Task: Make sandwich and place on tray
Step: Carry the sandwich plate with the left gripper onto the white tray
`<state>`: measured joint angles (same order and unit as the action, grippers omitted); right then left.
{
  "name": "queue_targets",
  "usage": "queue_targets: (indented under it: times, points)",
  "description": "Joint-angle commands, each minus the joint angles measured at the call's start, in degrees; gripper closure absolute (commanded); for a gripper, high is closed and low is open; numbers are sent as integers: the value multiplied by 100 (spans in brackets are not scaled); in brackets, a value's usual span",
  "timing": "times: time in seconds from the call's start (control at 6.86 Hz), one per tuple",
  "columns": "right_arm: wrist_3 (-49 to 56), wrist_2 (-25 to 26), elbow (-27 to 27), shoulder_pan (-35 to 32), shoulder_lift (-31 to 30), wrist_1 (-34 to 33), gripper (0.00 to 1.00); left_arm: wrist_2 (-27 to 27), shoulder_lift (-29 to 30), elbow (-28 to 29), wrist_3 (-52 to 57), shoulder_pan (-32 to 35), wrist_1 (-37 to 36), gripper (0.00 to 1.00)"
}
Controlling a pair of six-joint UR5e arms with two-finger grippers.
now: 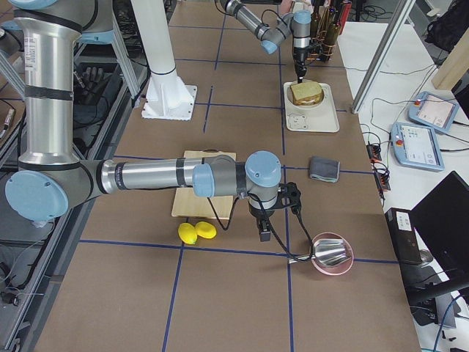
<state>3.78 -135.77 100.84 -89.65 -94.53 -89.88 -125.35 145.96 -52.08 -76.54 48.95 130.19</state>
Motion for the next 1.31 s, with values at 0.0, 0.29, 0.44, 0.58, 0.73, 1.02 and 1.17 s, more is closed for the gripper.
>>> queue_targets:
  times: [0.0,0.29,0.44,0.58,0.73,1.02,1.17]
  points:
    - [0,-2,6,0,-13,5,0,-16,292,1063,25,53,689,100]
    - [0,-2,6,0,-13,5,0,28,415,1410,34,53,938,98]
    - [0,-2,15,0,-31,14,0,45,442,1437,34,44,947,62]
    - [0,-2,23,0,-39,14,0,133,459,1446,43,44,982,7]
    - [-9,-2,23,0,-40,5,0,142,494,1437,69,44,982,0]
    - [-9,-2,15,0,-40,14,0,151,477,1158,253,44,921,0]
    - [-9,6,15,0,-40,14,0,160,408,816,454,79,730,0]
